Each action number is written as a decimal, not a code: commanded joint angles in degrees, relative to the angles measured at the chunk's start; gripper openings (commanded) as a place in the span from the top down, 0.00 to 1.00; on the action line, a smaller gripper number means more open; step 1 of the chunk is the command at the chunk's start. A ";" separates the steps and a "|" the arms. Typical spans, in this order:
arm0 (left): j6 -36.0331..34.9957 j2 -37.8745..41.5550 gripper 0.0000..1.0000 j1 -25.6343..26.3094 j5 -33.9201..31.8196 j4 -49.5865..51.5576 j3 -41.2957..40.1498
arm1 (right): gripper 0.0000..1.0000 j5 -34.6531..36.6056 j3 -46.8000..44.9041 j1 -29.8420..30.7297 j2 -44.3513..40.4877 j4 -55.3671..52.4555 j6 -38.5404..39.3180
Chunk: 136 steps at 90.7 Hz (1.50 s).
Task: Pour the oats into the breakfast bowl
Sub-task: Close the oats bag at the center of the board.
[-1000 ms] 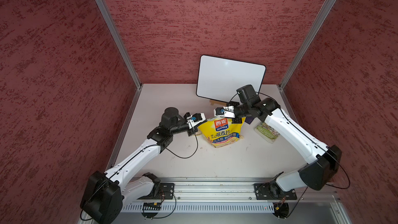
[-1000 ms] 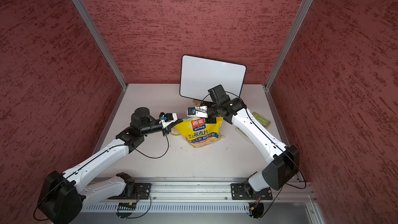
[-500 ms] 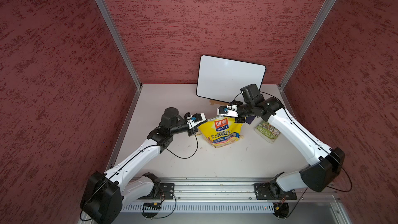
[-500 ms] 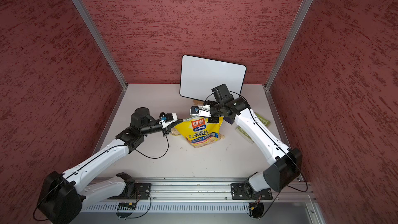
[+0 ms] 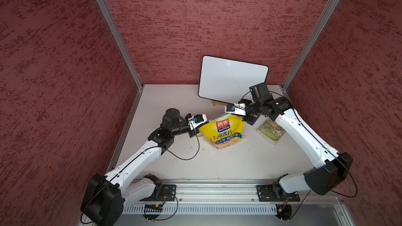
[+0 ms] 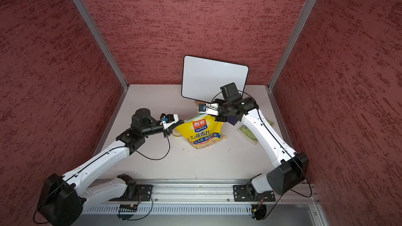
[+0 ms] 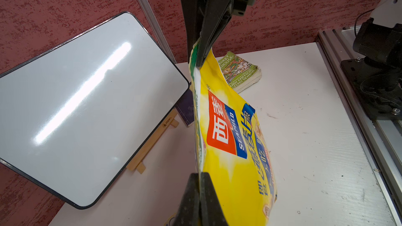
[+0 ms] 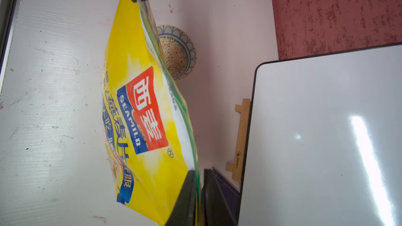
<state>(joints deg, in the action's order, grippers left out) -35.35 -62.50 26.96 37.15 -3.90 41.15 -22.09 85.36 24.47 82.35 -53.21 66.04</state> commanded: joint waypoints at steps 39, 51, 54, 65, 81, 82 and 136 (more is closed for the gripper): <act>0.16 1.40 1.00 -0.24 0.30 0.43 0.50 | 0.92 2.48 1.50 -3.09 -2.14 -0.45 0.11; 0.37 1.41 1.00 -0.29 0.01 1.34 1.03 | 0.95 2.25 1.02 -3.76 -2.89 -0.39 0.22; 0.37 1.42 1.00 -0.25 -0.09 1.50 1.12 | 0.96 2.27 0.99 -3.94 -2.90 -0.56 0.23; 0.28 1.51 1.00 -0.28 -0.37 1.80 1.13 | 0.89 2.64 0.47 -4.72 -3.43 0.08 0.15; 0.20 1.75 1.00 -0.27 -0.54 1.88 1.17 | 0.82 2.92 -0.01 -5.39 -4.01 0.57 0.02; 0.20 1.76 1.00 -0.26 -0.52 1.88 1.20 | 0.81 2.97 -0.10 -5.48 -4.02 0.61 0.03; 0.12 -2.86 0.59 2.49 -5.50 5.06 5.92 | 1.00 -3.21 -0.64 -5.98 -6.14 1.33 -1.50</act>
<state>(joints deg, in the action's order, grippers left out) -34.39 -63.88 28.38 33.30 -0.40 44.69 -21.89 84.79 19.05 78.54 -55.29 65.78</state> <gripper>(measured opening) 0.471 0.048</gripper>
